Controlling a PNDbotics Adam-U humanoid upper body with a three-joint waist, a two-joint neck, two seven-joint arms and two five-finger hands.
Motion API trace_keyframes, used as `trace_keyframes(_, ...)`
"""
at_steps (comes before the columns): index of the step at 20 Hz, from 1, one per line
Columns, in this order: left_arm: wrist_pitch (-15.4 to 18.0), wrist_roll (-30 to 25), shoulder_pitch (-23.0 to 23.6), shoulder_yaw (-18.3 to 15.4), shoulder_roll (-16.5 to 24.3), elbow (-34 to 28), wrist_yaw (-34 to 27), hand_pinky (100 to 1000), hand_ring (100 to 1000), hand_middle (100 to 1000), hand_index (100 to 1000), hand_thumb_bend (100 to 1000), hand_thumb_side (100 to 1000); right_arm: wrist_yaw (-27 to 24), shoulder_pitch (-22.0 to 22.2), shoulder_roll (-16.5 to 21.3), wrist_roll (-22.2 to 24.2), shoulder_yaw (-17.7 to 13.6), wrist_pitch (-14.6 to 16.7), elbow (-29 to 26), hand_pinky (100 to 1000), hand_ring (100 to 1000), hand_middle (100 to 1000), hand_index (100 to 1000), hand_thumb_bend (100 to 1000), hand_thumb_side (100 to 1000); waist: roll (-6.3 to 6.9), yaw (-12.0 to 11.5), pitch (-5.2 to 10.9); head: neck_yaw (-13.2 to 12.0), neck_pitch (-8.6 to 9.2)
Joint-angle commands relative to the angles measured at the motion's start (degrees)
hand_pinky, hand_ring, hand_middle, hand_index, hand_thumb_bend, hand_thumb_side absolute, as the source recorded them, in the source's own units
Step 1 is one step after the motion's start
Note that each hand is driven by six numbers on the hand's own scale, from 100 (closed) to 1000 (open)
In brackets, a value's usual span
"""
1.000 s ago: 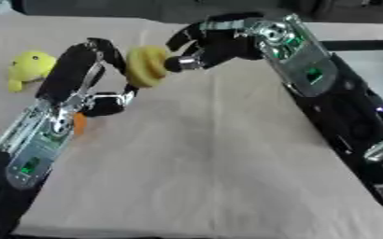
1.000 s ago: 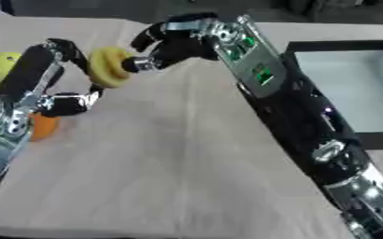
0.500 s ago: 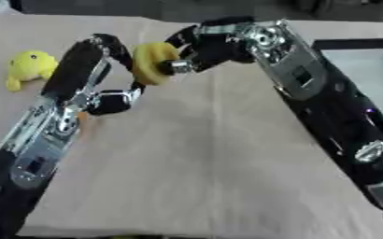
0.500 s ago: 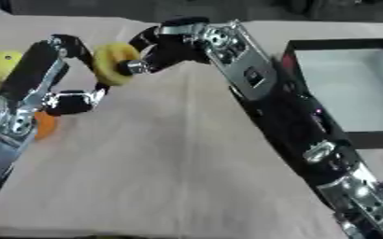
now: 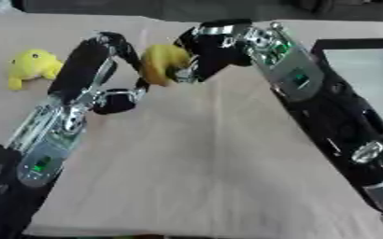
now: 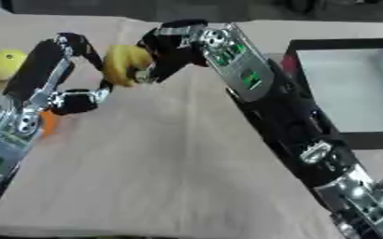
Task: Pick up the objects with one hand, pass them to the other hand, and then place them into the box on the other side of the table.
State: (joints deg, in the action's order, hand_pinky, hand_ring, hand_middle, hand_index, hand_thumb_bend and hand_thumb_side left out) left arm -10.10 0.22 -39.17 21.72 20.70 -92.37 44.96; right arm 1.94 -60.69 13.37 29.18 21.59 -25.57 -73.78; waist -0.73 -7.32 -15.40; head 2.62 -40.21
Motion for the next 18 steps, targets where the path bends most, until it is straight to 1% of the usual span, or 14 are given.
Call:
trace_keyframes(1, -0.16, 0.89, -0.77, -0.26, 0.18, -0.93, -0.5, 685, 616, 499, 554, 361, 100, -3.91, -0.74, 0.81, -3.0, -0.3, -1.81, -0.91, 802, 728, 472, 453, 124, 100, 0.37, 0.17, 0.97, -0.09, -0.08)
trace_keyframes(2, -0.24, 1.21, -0.72, -0.29, 0.25, -1.0, -0.76, 685, 616, 501, 567, 414, 113, -4.68, -0.65, 0.98, -3.65, -0.31, -2.27, -1.02, 799, 718, 465, 445, 153, 100, 0.4, 0.23, 0.98, -0.08, -0.11)
trace_keyframes(3, -0.26, 1.54, -0.66, -0.31, 0.33, -1.12, -1.08, 688, 621, 510, 585, 486, 172, -5.33, -0.58, 1.16, -4.29, -0.36, -2.63, -1.16, 798, 714, 463, 441, 169, 100, 0.45, 0.3, 1.01, -0.07, -0.14)
trace_keyframes(5, -0.23, 2.01, -0.44, -0.38, 0.58, -1.22, -1.65, 698, 642, 532, 617, 556, 209, -6.64, -0.39, 1.64, -5.25, -0.59, -3.08, -1.54, 795, 700, 454, 431, 210, 100, 0.55, 0.49, 1.09, 0.05, -0.13)
trace_keyframes(6, -0.22, 2.09, -0.35, -0.41, 0.72, -1.22, -1.78, 699, 645, 536, 622, 566, 216, -7.2, -0.32, 1.9, -5.59, -0.72, -3.21, -1.75, 795, 698, 454, 430, 215, 100, 0.59, 0.58, 1.13, 0.08, -0.1)
trace_keyframes(7, -0.23, 2.07, -0.27, -0.44, 0.86, -1.13, -1.86, 722, 696, 599, 699, 689, 312, -7.7, -0.26, 2.17, -5.92, -0.87, -3.31, -1.97, 793, 689, 449, 425, 239, 100, 0.64, 0.7, 1.19, 0.02, -0.08)
trace_keyframes(8, -0.31, 1.99, -0.19, -0.5, 1.0, -0.99, -1.85, 729, 711, 617, 722, 716, 333, -8.16, -0.2, 2.46, -6.15, -1.0, -3.35, -2.19, 793, 688, 450, 425, 241, 100, 0.68, 0.82, 1.26, -0.06, -0.13)
trace_keyframes(9, -0.45, 1.95, -0.11, -0.61, 1.11, -0.85, -1.77, 751, 754, 676, 802, 799, 393, -8.5, -0.16, 2.76, -6.27, -1.07, -3.33, -2.46, 794, 688, 450, 425, 245, 100, 0.72, 0.93, 1.33, -0.1, -0.23)
trace_keyframes(10, -0.73, 1.98, -0.01, -0.76, 1.21, -0.71, -1.63, 753, 758, 682, 812, 808, 399, -8.74, -0.1, 3.09, -6.26, -1.11, -3.3, -2.73, 794, 688, 450, 425, 245, 100, 0.74, 1.03, 1.39, -0.12, -0.3)
trace_keyframes(11, -1.13, 2.08, 0.13, -0.97, 1.32, -0.58, -1.44, 760, 780, 713, 854, 863, 429, -8.9, -0.02, 3.45, -6.25, -1.21, -3.29, -2.95, 794, 688, 450, 425, 248, 100, 0.78, 1.1, 1.45, -0.11, -0.34)
trace_keyframes(13, -2.44, 2.32, 0.53, -1.46, 1.65, -0.23, -1.05, 763, 788, 722, 878, 900, 439, -9.18, 0.23, 4.53, -6.47, -1.57, -3.36, -3.35, 793, 687, 450, 426, 247, 100, 0.86, 1.28, 1.58, -0.19, -0.46)
trace_keyframes(18, -4.31, 2.67, 1.6, -2.6, 3.08, -0.21, -1.5, 758, 784, 717, 882, 894, 440, -10.7, 1.35, 8.38, -7.92, -3.23, -3.53, -4.31, 793, 688, 452, 429, 239, 100, 0.91, 1.86, 1.94, 0.18, -0.8)
